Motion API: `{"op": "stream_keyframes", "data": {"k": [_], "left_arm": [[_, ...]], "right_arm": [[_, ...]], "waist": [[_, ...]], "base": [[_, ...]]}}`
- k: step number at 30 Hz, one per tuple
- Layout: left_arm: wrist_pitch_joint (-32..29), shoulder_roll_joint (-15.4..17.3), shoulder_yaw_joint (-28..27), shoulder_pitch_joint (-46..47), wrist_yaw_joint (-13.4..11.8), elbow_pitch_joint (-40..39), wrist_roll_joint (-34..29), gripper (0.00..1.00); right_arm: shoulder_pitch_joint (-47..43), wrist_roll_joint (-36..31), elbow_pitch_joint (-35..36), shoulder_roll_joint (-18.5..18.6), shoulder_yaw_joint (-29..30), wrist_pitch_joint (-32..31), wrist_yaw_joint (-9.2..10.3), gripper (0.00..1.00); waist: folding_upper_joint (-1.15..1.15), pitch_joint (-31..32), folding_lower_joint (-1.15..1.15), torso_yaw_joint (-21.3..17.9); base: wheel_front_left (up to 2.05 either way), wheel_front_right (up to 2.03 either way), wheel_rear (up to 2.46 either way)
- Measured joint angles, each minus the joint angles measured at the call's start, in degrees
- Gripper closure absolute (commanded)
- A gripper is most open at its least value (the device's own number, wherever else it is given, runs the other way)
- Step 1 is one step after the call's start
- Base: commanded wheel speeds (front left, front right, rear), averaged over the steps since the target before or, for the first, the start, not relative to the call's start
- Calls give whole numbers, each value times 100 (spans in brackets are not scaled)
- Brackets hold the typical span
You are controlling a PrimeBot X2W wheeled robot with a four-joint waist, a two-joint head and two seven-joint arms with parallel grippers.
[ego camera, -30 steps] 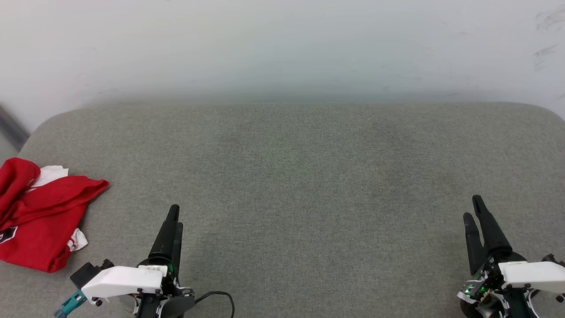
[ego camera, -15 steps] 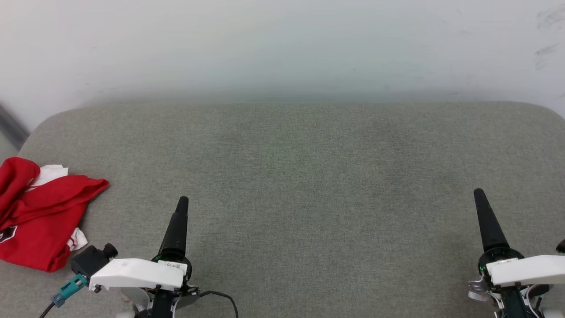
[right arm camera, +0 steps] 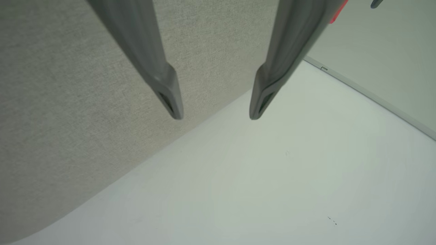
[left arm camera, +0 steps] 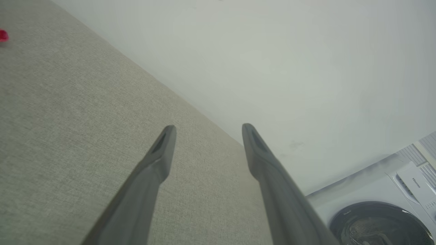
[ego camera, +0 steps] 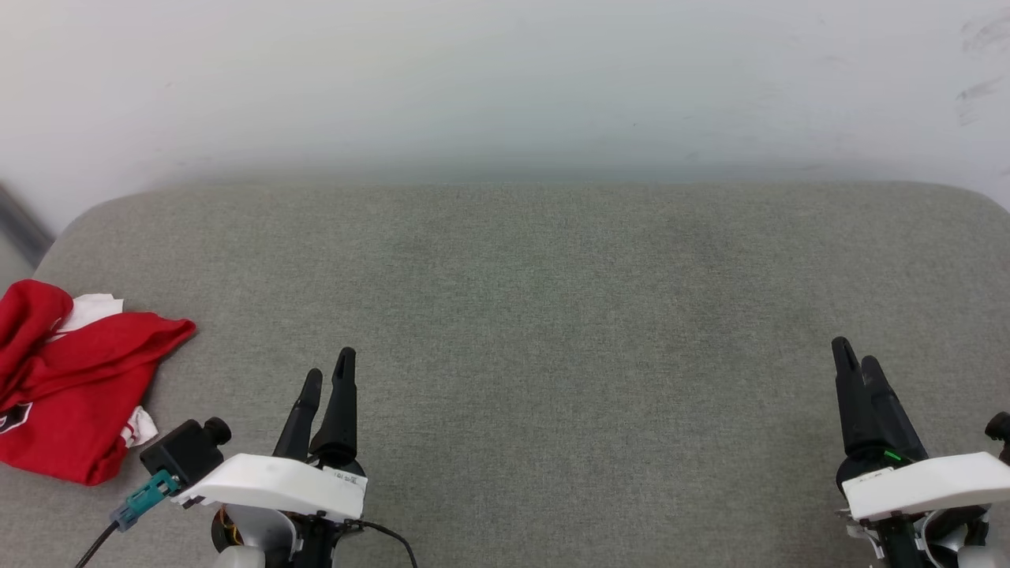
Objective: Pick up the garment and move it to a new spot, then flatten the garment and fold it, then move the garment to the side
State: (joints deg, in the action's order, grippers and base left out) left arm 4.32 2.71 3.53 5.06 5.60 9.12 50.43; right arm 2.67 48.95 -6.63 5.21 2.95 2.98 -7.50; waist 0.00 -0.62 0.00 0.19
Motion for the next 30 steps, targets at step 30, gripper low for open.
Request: {"op": "stream_keyframes", "data": {"k": [30], "left_arm": [[491, 4, 246, -1, -216, 12, -2231, 0]], "right_arm": [[-145, -2190, 308, 31, -58, 15, 0, 0]], "waist": [[0, -28, 0, 21]], "base": [[0, 0, 0]]}}
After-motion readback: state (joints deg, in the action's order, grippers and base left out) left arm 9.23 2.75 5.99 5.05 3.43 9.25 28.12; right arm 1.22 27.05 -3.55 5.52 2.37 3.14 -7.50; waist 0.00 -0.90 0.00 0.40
